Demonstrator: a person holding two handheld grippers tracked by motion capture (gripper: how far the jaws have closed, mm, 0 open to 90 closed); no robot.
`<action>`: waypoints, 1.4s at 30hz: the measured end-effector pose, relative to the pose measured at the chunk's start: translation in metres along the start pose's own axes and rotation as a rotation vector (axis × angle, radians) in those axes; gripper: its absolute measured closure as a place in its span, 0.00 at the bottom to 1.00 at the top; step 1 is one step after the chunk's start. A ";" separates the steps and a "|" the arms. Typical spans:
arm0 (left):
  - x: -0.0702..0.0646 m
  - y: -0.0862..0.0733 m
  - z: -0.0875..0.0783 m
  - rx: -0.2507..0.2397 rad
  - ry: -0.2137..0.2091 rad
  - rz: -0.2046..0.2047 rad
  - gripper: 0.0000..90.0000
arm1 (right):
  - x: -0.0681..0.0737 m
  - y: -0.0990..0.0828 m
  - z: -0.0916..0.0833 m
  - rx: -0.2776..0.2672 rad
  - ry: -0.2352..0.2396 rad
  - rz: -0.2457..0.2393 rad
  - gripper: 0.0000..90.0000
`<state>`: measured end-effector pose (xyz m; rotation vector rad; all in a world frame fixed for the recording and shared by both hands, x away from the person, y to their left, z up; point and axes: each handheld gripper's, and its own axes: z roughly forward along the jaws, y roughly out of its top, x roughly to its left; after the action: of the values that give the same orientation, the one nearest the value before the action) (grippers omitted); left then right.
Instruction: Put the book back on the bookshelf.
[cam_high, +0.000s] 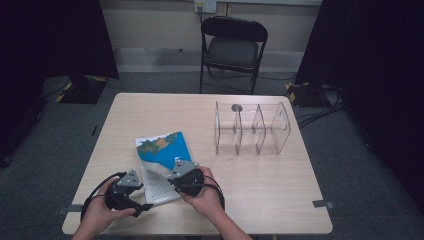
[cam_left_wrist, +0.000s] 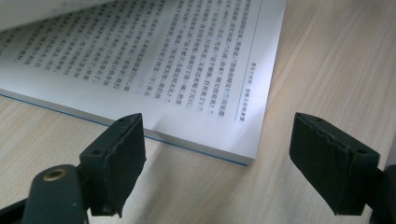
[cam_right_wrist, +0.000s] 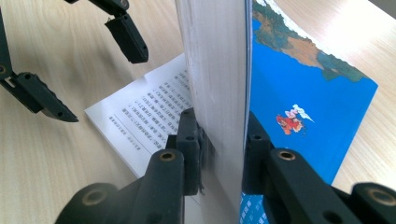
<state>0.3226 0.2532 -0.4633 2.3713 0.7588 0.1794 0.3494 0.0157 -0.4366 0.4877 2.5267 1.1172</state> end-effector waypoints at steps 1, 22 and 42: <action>0.000 -0.001 0.000 -0.007 -0.002 -0.010 0.20 | -0.002 0.001 -0.001 -0.001 0.001 -0.009 0.83; 0.000 -0.013 0.003 0.029 -0.005 0.002 0.20 | -0.017 0.029 -0.018 0.030 -0.006 0.046 0.83; 0.006 -0.022 0.014 0.016 0.040 0.021 0.10 | -0.026 0.043 -0.026 0.059 -0.004 0.076 0.83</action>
<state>0.3207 0.2632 -0.4882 2.3982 0.7578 0.2311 0.3687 0.0148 -0.3831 0.6058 2.5634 1.0703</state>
